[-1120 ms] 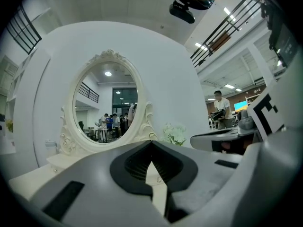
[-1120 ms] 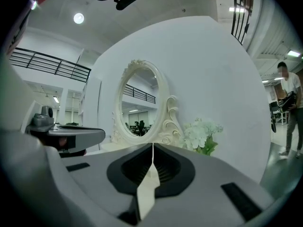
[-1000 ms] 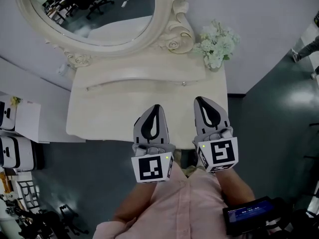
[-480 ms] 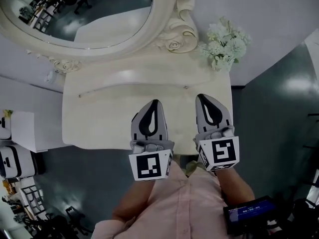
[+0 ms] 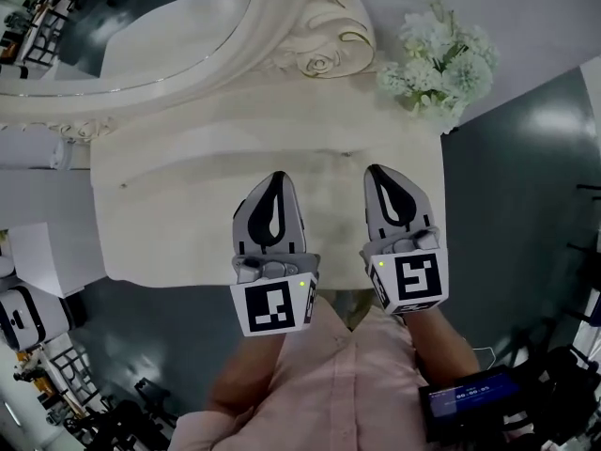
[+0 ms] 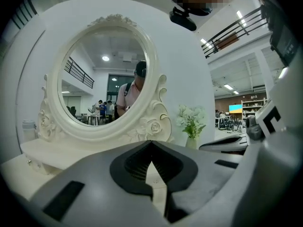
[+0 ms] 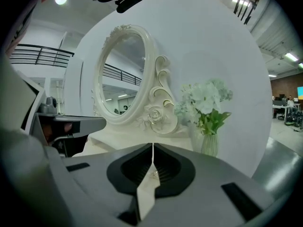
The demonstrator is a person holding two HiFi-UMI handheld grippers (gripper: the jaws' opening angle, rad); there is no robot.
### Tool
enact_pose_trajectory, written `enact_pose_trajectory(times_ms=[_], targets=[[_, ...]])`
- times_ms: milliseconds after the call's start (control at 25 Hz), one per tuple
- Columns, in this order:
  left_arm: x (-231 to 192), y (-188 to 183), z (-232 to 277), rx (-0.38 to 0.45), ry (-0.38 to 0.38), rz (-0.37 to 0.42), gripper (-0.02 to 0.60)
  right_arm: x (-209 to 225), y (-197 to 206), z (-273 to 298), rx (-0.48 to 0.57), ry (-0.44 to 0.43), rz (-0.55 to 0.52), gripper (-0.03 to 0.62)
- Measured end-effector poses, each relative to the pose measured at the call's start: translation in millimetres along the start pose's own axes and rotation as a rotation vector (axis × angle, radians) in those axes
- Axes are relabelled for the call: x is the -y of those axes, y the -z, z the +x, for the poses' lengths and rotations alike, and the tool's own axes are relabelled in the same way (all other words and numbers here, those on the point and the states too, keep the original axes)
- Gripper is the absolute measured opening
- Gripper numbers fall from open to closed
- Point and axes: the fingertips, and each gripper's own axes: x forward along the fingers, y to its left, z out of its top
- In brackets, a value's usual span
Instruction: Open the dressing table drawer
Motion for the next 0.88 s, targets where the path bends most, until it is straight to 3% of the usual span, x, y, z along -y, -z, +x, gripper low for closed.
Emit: enact_pose_trajectory(times_ms=[880], targets=[[-27, 62, 31, -0.112, 0.055, -0.032, 0.021, 4, 82, 59, -0.151, 0.052, 0.055, 0.021]])
